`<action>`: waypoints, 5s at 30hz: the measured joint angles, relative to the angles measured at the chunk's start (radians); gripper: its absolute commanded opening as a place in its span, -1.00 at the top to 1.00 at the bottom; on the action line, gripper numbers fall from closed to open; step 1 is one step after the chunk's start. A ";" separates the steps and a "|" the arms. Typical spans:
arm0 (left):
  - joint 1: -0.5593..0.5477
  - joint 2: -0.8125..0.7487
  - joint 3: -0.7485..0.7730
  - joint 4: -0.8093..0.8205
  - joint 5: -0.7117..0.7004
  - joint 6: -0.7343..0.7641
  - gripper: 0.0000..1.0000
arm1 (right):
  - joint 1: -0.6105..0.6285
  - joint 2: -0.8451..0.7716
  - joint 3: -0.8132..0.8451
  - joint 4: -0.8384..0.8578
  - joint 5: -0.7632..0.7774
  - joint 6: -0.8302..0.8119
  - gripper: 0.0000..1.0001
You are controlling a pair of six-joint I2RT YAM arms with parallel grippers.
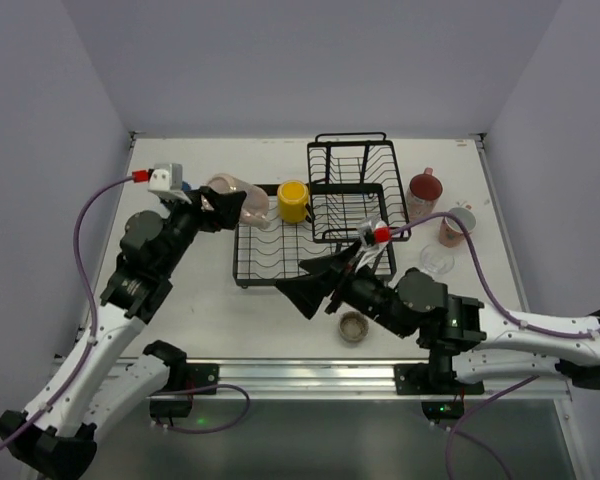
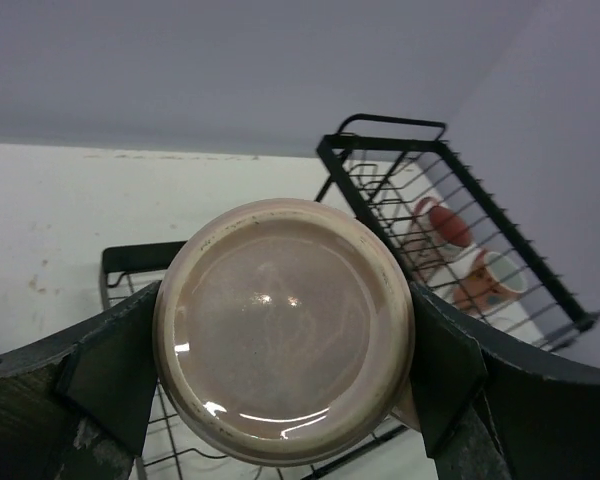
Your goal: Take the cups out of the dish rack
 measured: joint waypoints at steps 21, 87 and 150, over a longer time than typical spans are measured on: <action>0.000 -0.287 -0.230 0.510 0.478 -0.427 1.00 | -0.391 0.068 0.009 0.260 -0.487 0.282 -0.58; 0.000 -0.269 -0.155 -0.310 0.192 0.073 -1.00 | -0.413 0.035 -0.122 -1.064 -0.057 0.336 1.00; -0.125 1.077 0.412 0.241 -0.082 0.156 -1.00 | -0.508 -0.453 -0.377 -0.667 -0.117 0.190 -0.98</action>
